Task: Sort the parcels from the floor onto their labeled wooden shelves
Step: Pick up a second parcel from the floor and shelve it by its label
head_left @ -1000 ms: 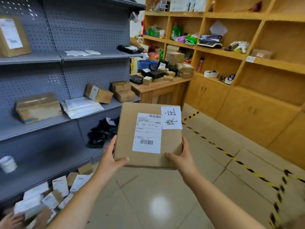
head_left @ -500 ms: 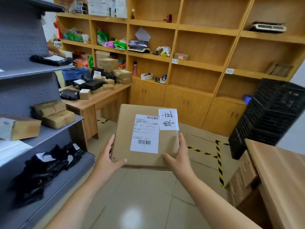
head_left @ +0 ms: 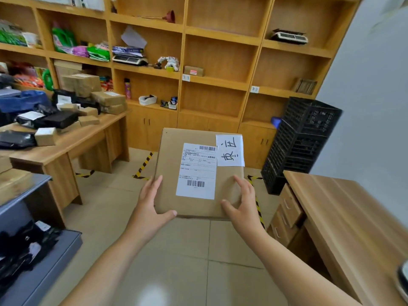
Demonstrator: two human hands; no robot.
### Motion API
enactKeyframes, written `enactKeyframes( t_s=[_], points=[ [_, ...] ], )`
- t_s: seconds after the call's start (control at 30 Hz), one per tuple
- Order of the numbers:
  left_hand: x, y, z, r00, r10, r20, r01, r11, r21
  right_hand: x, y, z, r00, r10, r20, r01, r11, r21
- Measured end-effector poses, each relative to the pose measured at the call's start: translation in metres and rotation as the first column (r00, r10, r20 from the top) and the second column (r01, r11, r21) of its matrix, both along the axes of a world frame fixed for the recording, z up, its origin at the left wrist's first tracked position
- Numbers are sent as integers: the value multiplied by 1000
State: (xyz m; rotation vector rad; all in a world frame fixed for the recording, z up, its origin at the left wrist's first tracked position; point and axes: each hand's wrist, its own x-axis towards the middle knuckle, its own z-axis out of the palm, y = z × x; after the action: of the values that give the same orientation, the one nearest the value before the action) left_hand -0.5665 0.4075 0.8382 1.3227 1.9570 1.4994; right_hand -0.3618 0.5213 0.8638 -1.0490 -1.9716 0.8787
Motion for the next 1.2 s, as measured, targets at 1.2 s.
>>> enactKeyframes(
  t_s=[1.2],
  points=[
    [-53, 454, 31, 991, -86, -99, 86, 996, -11, -45, 437, 0, 990, -71, -119, 77, 996, 42]
  ],
)
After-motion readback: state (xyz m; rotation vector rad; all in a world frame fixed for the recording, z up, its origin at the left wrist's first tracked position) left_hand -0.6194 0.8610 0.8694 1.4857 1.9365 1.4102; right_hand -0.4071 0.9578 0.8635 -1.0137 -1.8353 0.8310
